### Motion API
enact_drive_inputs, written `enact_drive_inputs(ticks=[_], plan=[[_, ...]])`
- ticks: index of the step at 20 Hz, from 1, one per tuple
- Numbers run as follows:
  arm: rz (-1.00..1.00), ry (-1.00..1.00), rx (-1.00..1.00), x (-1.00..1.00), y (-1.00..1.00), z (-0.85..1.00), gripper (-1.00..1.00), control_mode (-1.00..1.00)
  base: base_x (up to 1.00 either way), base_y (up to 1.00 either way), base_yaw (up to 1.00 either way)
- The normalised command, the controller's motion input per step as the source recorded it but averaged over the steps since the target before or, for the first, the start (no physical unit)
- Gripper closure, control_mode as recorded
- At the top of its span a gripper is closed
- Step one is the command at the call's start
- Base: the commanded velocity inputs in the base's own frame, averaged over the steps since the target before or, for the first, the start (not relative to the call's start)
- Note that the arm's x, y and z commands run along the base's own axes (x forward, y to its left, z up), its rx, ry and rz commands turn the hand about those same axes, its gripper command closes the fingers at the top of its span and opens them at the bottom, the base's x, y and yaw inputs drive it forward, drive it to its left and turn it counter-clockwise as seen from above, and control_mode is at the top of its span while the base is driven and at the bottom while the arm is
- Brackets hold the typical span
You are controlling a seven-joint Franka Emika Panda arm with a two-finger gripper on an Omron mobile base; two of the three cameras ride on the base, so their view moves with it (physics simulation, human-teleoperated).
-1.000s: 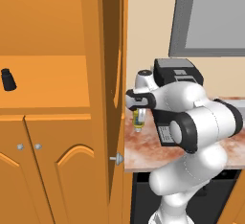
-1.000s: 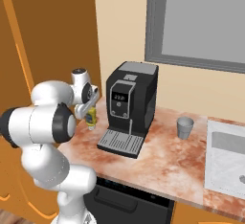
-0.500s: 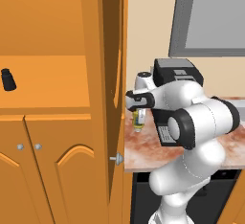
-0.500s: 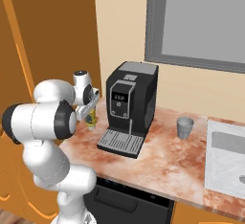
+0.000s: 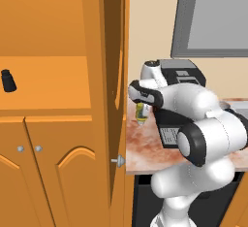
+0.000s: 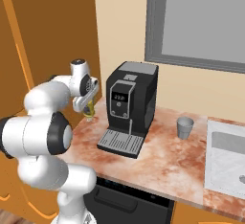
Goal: There are various items on the counter. Only move the condiments/shakers into the cabinet.
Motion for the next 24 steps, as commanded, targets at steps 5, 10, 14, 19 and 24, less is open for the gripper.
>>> enact_drive_inputs(ticks=[5, 10, 14, 19, 24], plan=[[0.00, -0.12, 0.01, -0.51, -0.31, 1.00, 1.00, -1.00, 0.00, 0.00, 0.00], [0.00, -0.08, 0.00, -0.60, -0.04, 1.00, 1.00, -1.00, 0.00, 0.00, 0.00], [0.00, -0.03, 0.00, -0.64, 0.00, 1.00, 1.00, -1.00, 0.00, 0.00, 0.00], [0.00, 0.00, 0.00, -0.75, -0.09, 0.92, 1.00, -1.00, 0.00, 0.00, 0.00], [0.00, 0.00, 0.00, -0.98, -0.39, 0.47, 1.00, -1.00, 0.00, 0.00, 0.00]])
